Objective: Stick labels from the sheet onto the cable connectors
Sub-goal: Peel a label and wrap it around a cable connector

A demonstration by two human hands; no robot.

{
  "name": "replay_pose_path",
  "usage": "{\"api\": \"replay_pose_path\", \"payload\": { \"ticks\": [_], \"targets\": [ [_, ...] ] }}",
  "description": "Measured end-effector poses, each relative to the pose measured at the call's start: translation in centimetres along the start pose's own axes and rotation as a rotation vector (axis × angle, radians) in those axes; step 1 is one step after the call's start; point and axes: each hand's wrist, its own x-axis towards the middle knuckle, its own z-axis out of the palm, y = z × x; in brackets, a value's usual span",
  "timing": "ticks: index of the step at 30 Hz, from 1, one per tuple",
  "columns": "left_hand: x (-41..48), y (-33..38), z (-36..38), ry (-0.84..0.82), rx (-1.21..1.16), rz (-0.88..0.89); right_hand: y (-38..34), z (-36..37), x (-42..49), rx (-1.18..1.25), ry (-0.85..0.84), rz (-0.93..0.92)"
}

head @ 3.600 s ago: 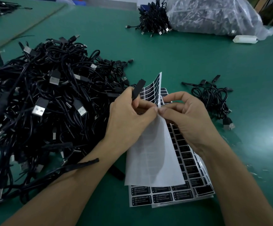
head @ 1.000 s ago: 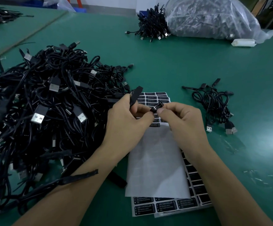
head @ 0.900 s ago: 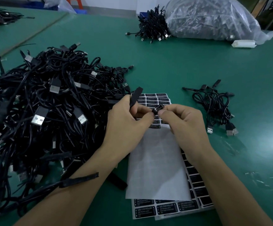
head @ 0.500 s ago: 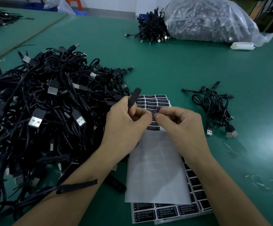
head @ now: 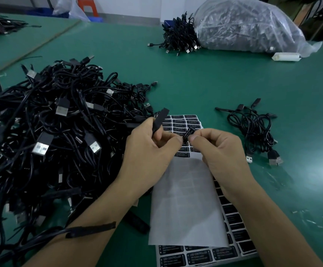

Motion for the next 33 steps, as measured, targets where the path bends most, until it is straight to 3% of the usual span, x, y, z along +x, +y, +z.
{"api": "replay_pose_path", "payload": {
  "ticks": [4, 7, 16, 22, 28, 33],
  "targets": [
    [0.0, 0.02, 0.1, 0.005, -0.034, -0.014, 0.01, -0.13, 0.09, 0.046, 0.045, -0.022],
    [-0.09, -0.01, 0.16, -0.085, -0.083, -0.023, -0.01, -0.26, 0.2, 0.109, 0.107, -0.057],
    [-0.19, -0.58, 0.23, -0.337, -0.002, 0.076, -0.28, -0.06, -0.09, 0.242, 0.01, -0.071],
    [0.16, -0.63, -0.22, -0.191, 0.039, 0.074, -0.17, -0.41, 0.2, 0.25, 0.059, -0.063],
    [0.04, -0.24, -0.19, -0.319, 0.082, 0.092, -0.31, -0.25, 0.09, 0.238, 0.061, -0.094],
    [0.29, -0.36, -0.51, -0.249, 0.077, 0.065, -0.2, -0.14, 0.07, 0.221, 0.153, -0.118]
  ]
}}
